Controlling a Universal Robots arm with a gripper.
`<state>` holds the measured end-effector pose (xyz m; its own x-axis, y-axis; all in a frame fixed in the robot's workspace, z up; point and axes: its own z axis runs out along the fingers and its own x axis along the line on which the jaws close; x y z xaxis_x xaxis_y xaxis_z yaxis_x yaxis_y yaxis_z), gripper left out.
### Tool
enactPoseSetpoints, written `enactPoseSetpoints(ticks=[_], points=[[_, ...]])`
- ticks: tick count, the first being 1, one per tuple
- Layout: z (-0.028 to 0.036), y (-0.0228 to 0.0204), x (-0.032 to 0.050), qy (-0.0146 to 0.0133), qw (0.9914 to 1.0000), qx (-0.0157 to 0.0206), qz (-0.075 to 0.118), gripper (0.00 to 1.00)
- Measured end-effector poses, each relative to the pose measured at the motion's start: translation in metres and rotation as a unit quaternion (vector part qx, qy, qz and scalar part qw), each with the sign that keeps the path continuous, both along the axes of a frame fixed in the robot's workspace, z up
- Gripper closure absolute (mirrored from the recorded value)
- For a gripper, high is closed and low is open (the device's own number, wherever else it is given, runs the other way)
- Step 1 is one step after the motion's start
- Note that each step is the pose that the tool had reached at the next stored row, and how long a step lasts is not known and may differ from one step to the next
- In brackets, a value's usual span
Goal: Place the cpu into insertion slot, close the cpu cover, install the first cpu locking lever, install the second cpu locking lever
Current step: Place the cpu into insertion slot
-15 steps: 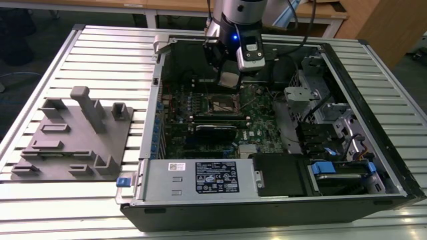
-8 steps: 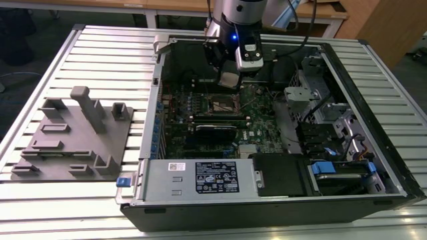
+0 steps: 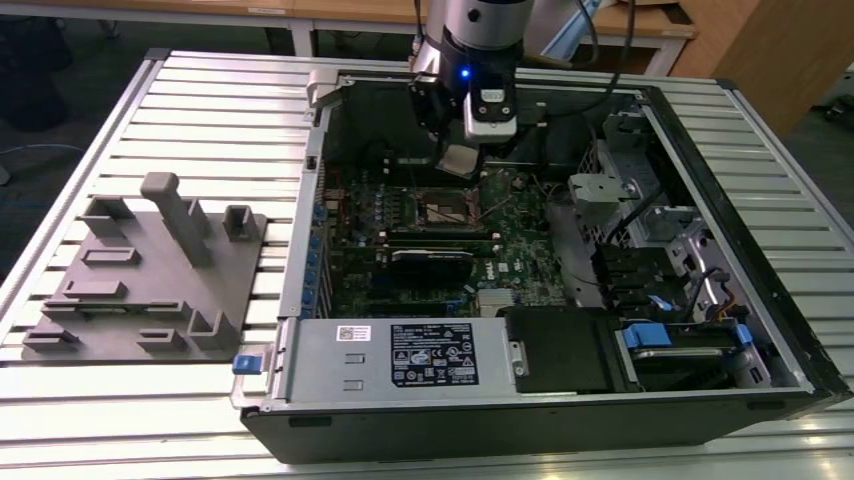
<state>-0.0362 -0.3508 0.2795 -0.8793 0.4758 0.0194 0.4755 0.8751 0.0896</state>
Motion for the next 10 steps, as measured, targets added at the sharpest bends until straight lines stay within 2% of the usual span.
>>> enactPoseSetpoints(ticks=[3, 5, 7, 10], points=[[-0.0003, 0.0, 0.0, 0.0, 0.99965, 0.0, -0.026, 0.46], [-0.0005, 0.0, 0.0, 0.0, 0.99905, 0.0, -0.044, 0.46], [-0.0007, 0.0, 0.0, 0.0, 0.99812, 0.0, -0.061, 0.46], [-0.001, 0.0, 0.0, 0.0, 0.99609, 0.0, -0.088, 0.46]])
